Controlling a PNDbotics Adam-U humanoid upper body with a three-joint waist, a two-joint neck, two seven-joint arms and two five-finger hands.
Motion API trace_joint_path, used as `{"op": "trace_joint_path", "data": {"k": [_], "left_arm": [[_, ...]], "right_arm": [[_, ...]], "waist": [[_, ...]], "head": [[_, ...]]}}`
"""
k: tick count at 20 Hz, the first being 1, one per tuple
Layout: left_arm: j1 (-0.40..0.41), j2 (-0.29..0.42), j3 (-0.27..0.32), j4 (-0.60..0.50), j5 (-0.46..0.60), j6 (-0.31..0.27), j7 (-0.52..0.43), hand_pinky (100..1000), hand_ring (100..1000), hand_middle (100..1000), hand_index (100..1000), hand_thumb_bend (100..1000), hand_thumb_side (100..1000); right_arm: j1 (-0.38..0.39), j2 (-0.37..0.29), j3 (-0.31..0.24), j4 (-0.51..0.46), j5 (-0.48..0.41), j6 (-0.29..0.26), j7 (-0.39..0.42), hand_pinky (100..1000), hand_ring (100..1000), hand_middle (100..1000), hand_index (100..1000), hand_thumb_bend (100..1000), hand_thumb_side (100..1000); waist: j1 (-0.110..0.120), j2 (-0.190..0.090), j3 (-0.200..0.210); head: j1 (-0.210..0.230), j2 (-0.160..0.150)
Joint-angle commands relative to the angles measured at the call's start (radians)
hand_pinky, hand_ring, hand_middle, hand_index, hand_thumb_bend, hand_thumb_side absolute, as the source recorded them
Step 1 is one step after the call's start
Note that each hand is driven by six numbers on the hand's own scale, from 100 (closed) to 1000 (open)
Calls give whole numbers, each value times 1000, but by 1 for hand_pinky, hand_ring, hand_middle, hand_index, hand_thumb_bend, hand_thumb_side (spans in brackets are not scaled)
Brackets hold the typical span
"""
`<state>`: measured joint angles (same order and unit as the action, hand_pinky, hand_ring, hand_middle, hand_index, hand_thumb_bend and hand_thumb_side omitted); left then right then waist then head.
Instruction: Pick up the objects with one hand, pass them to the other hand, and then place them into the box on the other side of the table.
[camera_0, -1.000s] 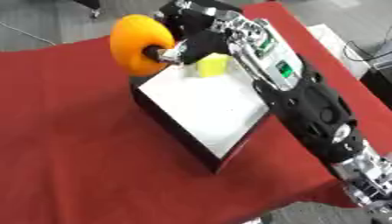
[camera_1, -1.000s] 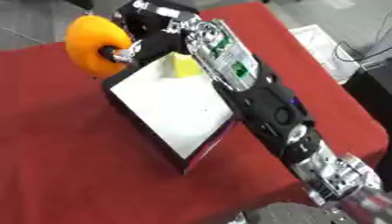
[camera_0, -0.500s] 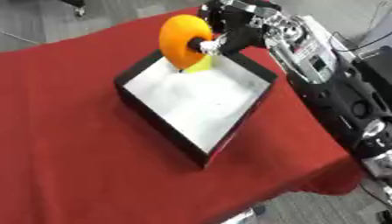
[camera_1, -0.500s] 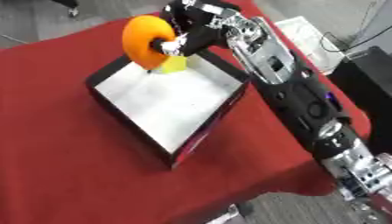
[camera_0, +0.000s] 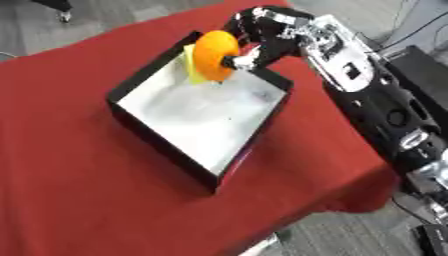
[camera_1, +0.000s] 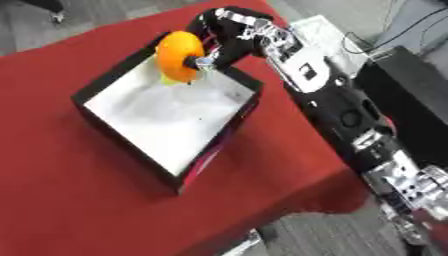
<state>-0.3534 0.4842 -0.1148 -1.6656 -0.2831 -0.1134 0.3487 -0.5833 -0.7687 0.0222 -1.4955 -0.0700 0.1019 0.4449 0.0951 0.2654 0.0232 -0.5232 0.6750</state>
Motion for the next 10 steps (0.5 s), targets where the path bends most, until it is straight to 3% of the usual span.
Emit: {"op": "trace_joint_path", "data": {"k": [1,6,10], "left_arm": [[-13,37,14,-22,6,2,2,870,800,759,866,143,830],[-10,38,22,-24,4,5,9,871,802,759,866,140,828],[-8,42,27,-26,2,9,11,873,804,761,865,110,815]], "right_arm": [[-10,-46,-24,35,43,-51,-4,836,895,838,829,669,203],[-1,-56,-46,61,102,-122,-35,871,957,929,894,791,276],[7,-60,-62,58,126,-142,-74,867,958,937,909,794,322]], "waist": [[10,-38,1],[10,-36,2],[8,-36,2]], "head": [[-8,-11],[-4,-13],[5,-13]]}}
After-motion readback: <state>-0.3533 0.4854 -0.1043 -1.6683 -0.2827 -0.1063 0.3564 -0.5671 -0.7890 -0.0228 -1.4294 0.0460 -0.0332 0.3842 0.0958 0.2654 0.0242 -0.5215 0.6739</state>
